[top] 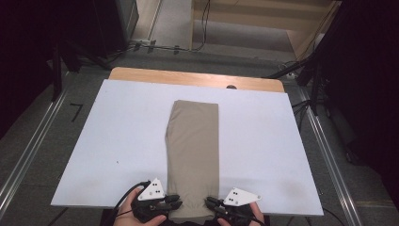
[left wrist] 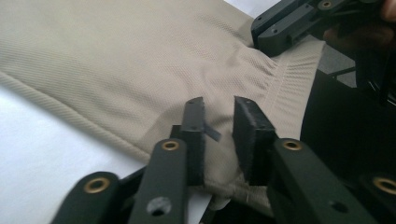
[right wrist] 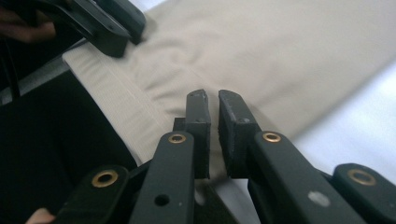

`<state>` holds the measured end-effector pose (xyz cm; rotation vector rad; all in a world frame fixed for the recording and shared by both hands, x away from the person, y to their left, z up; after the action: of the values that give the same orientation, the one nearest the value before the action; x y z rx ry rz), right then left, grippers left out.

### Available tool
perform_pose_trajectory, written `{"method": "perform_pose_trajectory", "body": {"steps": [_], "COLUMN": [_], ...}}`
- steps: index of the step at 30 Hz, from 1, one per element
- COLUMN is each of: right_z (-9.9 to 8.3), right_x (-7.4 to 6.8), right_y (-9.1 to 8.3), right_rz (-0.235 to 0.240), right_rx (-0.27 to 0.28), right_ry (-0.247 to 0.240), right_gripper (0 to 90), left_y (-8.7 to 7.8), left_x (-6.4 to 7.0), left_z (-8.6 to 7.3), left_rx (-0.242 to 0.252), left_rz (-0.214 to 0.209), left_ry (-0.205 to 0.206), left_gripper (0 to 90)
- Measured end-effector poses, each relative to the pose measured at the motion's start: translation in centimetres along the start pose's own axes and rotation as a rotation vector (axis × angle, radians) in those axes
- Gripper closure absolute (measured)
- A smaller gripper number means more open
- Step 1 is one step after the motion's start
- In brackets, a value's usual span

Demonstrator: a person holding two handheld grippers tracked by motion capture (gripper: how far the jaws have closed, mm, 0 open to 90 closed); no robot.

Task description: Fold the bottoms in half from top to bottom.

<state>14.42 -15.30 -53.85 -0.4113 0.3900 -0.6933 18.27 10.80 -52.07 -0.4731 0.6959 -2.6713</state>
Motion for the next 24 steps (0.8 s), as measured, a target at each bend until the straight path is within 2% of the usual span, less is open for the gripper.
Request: {"method": "perform_pose_trajectory", "body": {"steps": [1, 3, 5, 7, 10, 12, 14, 16, 18, 22, 24], "right_z": [-0.1, 0.0, 0.4, 1.3, 2.9, 4.0, 5.1, 6.2, 7.3, 9.6, 10.6], "right_x": [0.2, 0.6, 0.8, 1.4, 2.3, 3.1, 4.1, 5.5, 6.9, 9.5, 10.9], "right_y": [-0.3, -0.9, -1.6, -2.2, -2.3, -2.1, -1.6, -0.8, 0.1, 1.9, 2.8], "right_rz": [0.006, 0.008, -0.005, -0.007, -0.023, -0.028, -0.060, -0.053, -0.054, -0.054, -0.055], "right_rx": [-0.004, -0.022, -0.002, 0.036, 0.053, 0.064, 0.057, 0.052, 0.050, 0.066, 0.073], "right_ry": [0.008, 0.019, 0.023, 0.025, 0.007, -0.003, -0.015, -0.001, 0.004, -0.003, -0.005], "right_gripper": [77.2, 67.5, 59.1, 48.5, 39.5, 34.7, 28.2, 23.1, 16.5, 12.1, 7.9], "left_y": [-0.3, -0.9, -1.4, -1.8, -2.2, -2.4, -2.5, -2.2, -1.8, -0.7, 0.0], "left_x": [-0.1, 0.0, -0.2, -0.8, -1.8, -2.9, -3.9, -5.5, -7.1, -10.3, -11.9], "left_z": [0.1, 0.3, 0.8, 1.7, 3.0, 4.2, 5.0, 5.9, 6.8, 8.3, 8.9], "left_rx": [0.013, 0.035, 0.042, 0.070, 0.109, 0.131, 0.145, 0.151, 0.157, 0.168, 0.149], "left_rz": [-0.022, -0.066, -0.036, -0.042, -0.017, -0.012, -0.007, -0.014, 0.004, 0.008, -0.005], "left_ry": [-0.010, -0.010, 0.020, 0.016, 0.015, 0.033, 0.041, 0.023, 0.005, -0.007, -0.002], "left_gripper": [68.7, 55.8, 43.2, 31.4, 21.4, 15.2, 13.2, 11.1, 11.1, 11.1, 10.2]}}
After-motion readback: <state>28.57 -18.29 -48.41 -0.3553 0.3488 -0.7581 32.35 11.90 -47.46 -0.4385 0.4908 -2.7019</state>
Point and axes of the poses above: each handheld gripper's, and its own axes: y roughly forward along the jaws, z roughly out of its top, x roughly to its right, the point moved 2 cm from there along y, roughly forward along the jaws, and after that the axes turned 9 degrees about x, right-handed, at the moved point
